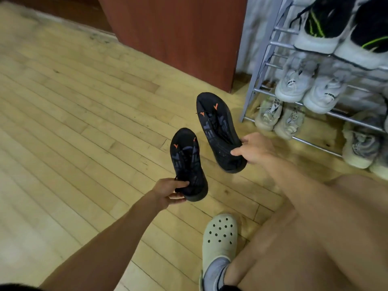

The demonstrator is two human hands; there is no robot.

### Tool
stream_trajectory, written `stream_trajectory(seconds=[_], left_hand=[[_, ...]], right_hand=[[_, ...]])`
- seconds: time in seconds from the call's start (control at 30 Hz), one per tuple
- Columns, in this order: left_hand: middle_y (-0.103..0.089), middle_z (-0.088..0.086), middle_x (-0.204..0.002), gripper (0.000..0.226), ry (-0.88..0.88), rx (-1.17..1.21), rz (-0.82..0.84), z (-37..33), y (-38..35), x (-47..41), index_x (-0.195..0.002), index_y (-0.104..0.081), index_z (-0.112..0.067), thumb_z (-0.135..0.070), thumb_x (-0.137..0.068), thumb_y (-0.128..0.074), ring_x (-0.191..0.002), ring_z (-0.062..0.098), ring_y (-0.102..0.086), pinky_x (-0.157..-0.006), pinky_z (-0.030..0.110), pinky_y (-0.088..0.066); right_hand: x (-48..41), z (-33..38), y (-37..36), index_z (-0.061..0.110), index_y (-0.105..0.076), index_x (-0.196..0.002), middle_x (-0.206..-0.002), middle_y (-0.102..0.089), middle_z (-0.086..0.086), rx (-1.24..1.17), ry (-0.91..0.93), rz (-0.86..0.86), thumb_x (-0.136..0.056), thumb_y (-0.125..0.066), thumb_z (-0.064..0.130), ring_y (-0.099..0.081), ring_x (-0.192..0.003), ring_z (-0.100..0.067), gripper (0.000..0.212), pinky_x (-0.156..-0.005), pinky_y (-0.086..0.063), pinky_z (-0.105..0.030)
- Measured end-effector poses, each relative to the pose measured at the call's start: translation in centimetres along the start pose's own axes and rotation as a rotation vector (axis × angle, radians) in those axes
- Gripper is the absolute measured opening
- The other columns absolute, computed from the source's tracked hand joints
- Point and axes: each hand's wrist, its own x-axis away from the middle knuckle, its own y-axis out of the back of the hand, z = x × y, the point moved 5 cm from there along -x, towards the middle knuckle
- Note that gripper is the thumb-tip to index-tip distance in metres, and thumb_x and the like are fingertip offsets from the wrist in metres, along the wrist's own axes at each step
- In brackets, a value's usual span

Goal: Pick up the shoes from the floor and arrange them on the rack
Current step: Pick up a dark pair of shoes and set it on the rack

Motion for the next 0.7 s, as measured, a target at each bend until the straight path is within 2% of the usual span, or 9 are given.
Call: stream_trajectory(seconds=[0.13, 0.27, 0.37, 0.47, 0.53, 0.6, 0.63, 0.7], left_hand=[[-0.066, 0.011, -0.099, 0.037, -0.248, 0.030, -0.036, -6.5, 1.8, 5.4, -0.109, -0.059, -0.002, -0.008, -0.077, -0.076, -0.084, 0.027, -0.065, -0.065, 0.037, -0.058], [-0.068, 0.012, -0.098, 0.037, -0.499, 0.031, -0.038, -13.0, 1.6, 11.1, -0.109, -0.060, -0.003, -0.013, -0.078, -0.076, -0.077, 0.023, -0.066, -0.066, 0.035, -0.059], [-0.070, 0.009, -0.095, 0.031, -0.672, -0.002, -0.016, -17.7, -0.1, 15.4, -0.104, -0.065, -0.005, -0.020, -0.079, -0.076, -0.078, 0.020, -0.067, -0.067, 0.032, -0.059], [-0.071, 0.004, -0.089, 0.025, -0.809, -0.037, 0.015, -22.2, -3.2, 19.3, -0.098, -0.068, -0.010, -0.026, -0.080, -0.074, -0.073, 0.015, -0.067, -0.062, 0.029, -0.058], [-0.073, 0.001, -0.080, 0.018, -0.884, -0.065, 0.032, -25.0, -5.8, 21.6, -0.089, -0.070, -0.012, -0.026, -0.079, -0.075, -0.067, 0.014, -0.068, -0.054, 0.026, -0.057], [-0.073, -0.004, -0.064, 0.012, -0.947, -0.066, 0.059, -27.6, -8.7, 23.4, -0.079, -0.070, -0.013, -0.023, -0.077, -0.077, -0.054, 0.011, -0.068, -0.046, 0.023, -0.055], [-0.073, -0.005, -0.063, 0.011, -0.967, -0.074, 0.080, -28.8, -10.2, 24.1, -0.078, -0.070, -0.014, -0.022, -0.077, -0.078, -0.052, 0.010, -0.068, -0.044, 0.022, -0.054], [-0.074, -0.003, -0.075, 0.011, -0.988, -0.116, 0.121, -31.2, -13.3, 25.1, -0.080, -0.070, -0.017, -0.022, -0.075, -0.079, -0.061, 0.012, -0.071, -0.047, 0.022, -0.054]], right_hand=[[3.1, 4.1, 3.4, 0.021, -0.069, -0.116, -0.114, -0.071, -0.001, -0.057, 0.143, -0.108, -0.075, -0.077, 0.026, -0.064, -0.097, -0.020, 0.042, -0.081, -0.049, -0.031], [6.7, 7.9, 8.6, 0.022, -0.065, -0.126, -0.122, -0.069, 0.002, -0.195, 0.289, -0.221, -0.073, -0.080, 0.024, -0.063, -0.113, -0.017, 0.055, -0.099, -0.049, -0.035], [9.0, 9.7, 13.8, 0.018, -0.068, -0.122, -0.119, -0.070, -0.001, -0.302, 0.370, -0.344, -0.074, -0.081, 0.022, -0.063, -0.110, -0.016, 0.050, -0.091, -0.046, -0.027], [10.8, 9.6, 18.7, 0.015, -0.068, -0.121, -0.113, -0.070, -0.002, -0.424, 0.399, -0.447, -0.074, -0.081, 0.021, -0.064, -0.100, -0.015, 0.050, -0.086, -0.050, -0.029], [11.5, 8.5, 21.8, 0.013, -0.067, -0.122, -0.110, -0.071, -0.004, -0.533, 0.375, -0.486, -0.074, -0.081, 0.019, -0.067, -0.099, -0.019, 0.050, -0.086, -0.055, -0.037], [12.1, 7.1, 24.7, 0.012, -0.067, -0.119, -0.100, -0.073, -0.005, -0.650, 0.350, -0.499, -0.076, -0.079, 0.014, -0.070, -0.092, -0.022, 0.044, -0.074, -0.059, -0.038], [12.4, 6.5, 26.2, 0.011, -0.067, -0.119, -0.097, -0.074, -0.004, -0.700, 0.339, -0.503, -0.078, -0.077, 0.013, -0.071, -0.089, -0.021, 0.043, -0.070, -0.059, -0.036], [12.8, 5.3, 29.0, 0.008, -0.065, -0.121, -0.099, -0.074, -0.008, -0.781, 0.315, -0.518, -0.080, -0.075, 0.010, -0.071, -0.088, -0.023, 0.042, -0.077, -0.059, -0.038]])
